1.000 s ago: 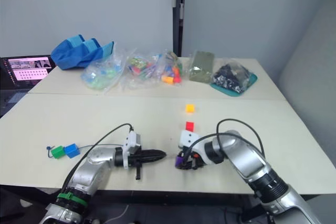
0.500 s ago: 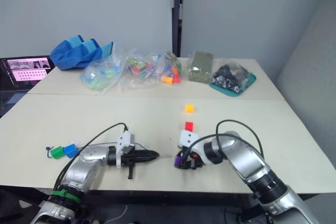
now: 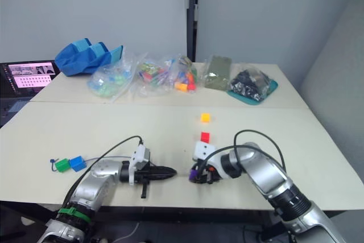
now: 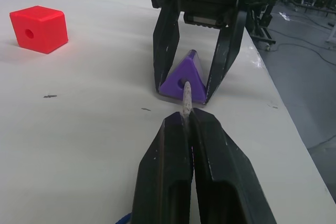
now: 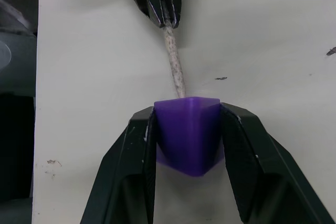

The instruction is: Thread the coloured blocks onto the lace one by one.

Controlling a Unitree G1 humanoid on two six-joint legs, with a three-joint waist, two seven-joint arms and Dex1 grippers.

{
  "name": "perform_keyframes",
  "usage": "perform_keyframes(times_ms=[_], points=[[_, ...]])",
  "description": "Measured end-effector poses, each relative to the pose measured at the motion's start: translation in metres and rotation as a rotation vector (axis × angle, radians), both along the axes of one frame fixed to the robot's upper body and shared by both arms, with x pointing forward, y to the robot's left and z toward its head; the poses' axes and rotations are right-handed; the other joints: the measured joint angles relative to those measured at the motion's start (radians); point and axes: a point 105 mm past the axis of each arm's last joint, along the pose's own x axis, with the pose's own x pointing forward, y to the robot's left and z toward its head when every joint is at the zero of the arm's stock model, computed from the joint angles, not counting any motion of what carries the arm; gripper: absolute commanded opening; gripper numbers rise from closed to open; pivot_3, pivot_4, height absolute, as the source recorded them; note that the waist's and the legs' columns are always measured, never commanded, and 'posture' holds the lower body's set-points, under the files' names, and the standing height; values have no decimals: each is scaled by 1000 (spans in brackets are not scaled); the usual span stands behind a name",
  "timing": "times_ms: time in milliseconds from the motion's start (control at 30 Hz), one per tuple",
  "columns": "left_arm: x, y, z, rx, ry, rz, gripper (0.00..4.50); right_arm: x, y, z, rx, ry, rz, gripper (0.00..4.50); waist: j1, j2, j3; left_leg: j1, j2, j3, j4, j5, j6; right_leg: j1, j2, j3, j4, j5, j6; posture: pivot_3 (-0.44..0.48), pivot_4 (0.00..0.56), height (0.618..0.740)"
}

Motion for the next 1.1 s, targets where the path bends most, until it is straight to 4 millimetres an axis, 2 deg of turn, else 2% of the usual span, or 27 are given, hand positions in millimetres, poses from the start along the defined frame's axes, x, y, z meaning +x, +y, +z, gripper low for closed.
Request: perform_keyframes(times_ms=[267,567,833,867,1033,1067,1100], points=[[5,-6,0,5,1,-13,0,0,1,0,-3,-5,-2,1262,-1,0,0,0,0,0,0,0,0,0,0,0,0,0,0,0,150,740],[9,-17,1,63,-36,-53,0,4,16,2,-27,-28,26,1262,-29,0,0,1,0,0,0,0,0,0,0,0,1,0,0,0,150,740],[14,-11,2,85,-47,-19,0,11,25,1,-21,-14,24,1262,-34,0,-1,2,0,0,-1,0,0,0,1,0,2,0,0,0,150,740],[15,-10,3,87,-46,-13,707,11,25,0,-23,-16,21,1262,-35,0,-1,2,0,0,-1,0,0,0,1,0,2,0,0,0,150,740],[19,8,16,126,-97,28,2315,12,25,0,-20,-17,20,1262,-38,0,-1,2,1,0,-1,0,0,0,1,0,3,0,0,0,150,740],[20,13,18,139,-101,35,2564,12,25,0,-19,-17,18,1262,-38,0,-1,2,1,0,-1,0,0,0,1,0,2,0,0,0,150,740],[20,16,19,153,-103,37,2591,12,25,0,-18,-16,16,1262,-37,0,-1,2,1,0,-1,0,0,0,1,0,2,0,0,0,150,740]])
